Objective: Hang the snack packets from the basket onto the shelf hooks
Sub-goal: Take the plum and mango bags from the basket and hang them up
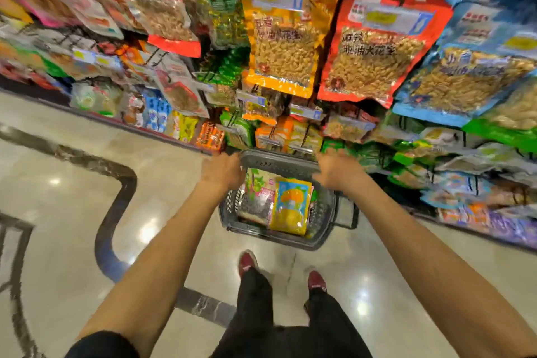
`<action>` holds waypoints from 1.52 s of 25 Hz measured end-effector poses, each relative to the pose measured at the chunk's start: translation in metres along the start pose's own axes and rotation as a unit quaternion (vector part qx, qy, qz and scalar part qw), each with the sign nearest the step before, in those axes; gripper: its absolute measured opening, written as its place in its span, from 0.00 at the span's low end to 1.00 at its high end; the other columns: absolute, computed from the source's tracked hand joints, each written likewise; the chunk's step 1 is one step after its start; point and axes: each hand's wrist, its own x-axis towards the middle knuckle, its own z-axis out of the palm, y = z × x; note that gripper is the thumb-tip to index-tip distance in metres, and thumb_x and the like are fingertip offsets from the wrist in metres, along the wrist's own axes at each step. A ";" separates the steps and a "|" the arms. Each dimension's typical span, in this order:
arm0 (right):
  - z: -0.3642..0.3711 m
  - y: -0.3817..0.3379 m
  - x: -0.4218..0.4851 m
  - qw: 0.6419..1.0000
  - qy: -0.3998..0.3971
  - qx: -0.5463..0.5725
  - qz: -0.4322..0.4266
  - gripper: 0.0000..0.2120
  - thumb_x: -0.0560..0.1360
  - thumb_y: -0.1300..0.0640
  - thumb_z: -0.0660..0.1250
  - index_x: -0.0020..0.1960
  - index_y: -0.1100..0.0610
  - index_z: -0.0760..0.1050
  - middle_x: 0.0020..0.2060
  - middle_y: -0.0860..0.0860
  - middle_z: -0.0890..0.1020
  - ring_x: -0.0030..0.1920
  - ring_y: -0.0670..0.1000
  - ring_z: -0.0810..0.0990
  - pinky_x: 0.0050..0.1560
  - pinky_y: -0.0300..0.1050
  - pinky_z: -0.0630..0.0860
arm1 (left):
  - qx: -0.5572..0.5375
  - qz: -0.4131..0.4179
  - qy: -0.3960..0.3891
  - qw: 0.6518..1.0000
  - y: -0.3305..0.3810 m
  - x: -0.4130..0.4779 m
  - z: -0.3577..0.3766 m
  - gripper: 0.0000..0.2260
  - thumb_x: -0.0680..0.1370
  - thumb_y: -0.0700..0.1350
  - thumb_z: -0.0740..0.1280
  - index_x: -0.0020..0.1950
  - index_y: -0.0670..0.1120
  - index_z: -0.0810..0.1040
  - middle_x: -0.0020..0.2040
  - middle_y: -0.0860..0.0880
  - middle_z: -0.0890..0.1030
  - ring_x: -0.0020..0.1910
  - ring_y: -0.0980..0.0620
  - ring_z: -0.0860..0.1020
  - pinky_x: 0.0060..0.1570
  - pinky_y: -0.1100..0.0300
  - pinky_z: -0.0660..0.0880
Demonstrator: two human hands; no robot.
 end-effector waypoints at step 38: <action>0.512 -0.009 0.346 0.800 -0.056 0.458 0.383 0.43 0.70 0.41 0.74 0.73 0.64 0.59 0.70 0.59 0.69 0.70 0.59 0.68 0.62 0.48 0.69 | -0.401 -0.186 -0.189 0.877 -0.041 0.360 0.537 0.40 0.63 0.65 0.75 0.67 0.42 0.75 0.64 0.45 0.78 0.64 0.44 0.75 0.66 0.51 0.72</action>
